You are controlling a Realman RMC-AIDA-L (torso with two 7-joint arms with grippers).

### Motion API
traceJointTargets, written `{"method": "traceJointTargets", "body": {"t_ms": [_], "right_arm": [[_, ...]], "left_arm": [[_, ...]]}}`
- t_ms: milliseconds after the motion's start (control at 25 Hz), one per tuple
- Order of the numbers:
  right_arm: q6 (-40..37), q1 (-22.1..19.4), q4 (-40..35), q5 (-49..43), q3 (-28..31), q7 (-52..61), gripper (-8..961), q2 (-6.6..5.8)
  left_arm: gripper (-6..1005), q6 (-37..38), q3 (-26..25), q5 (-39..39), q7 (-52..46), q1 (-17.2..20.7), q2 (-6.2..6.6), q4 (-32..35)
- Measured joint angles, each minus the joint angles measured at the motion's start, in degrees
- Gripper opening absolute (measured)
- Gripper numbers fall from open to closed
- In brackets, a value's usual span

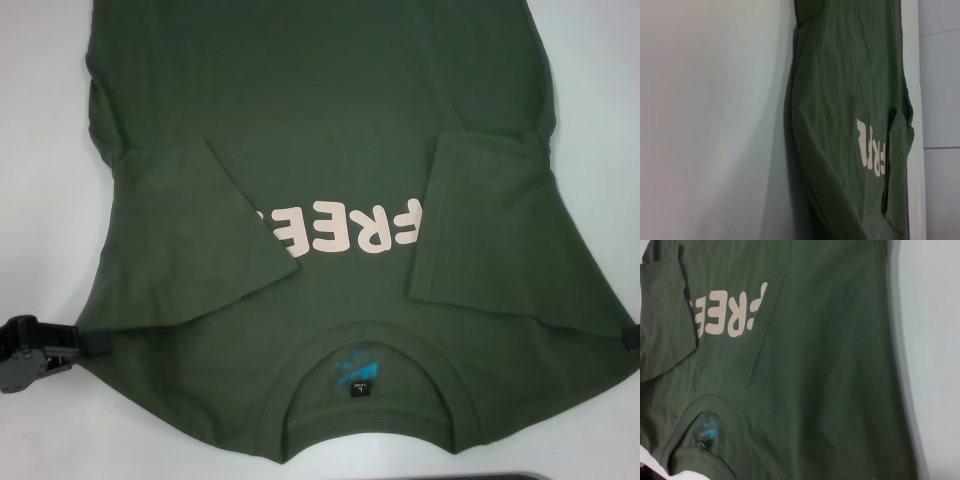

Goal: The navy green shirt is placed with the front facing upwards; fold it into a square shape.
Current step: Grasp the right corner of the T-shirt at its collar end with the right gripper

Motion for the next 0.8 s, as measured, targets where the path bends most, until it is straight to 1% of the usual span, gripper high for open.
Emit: {"method": "traceJointTargets", "body": {"t_ms": [800], "right_arm": [[0.77,1.03,2.12,-0.09,-1.51,0.18,911,0.07]], "left_arm": [[69,0.18,0.0,-0.07,0.0,-0.08,0.0,0.0]]}}
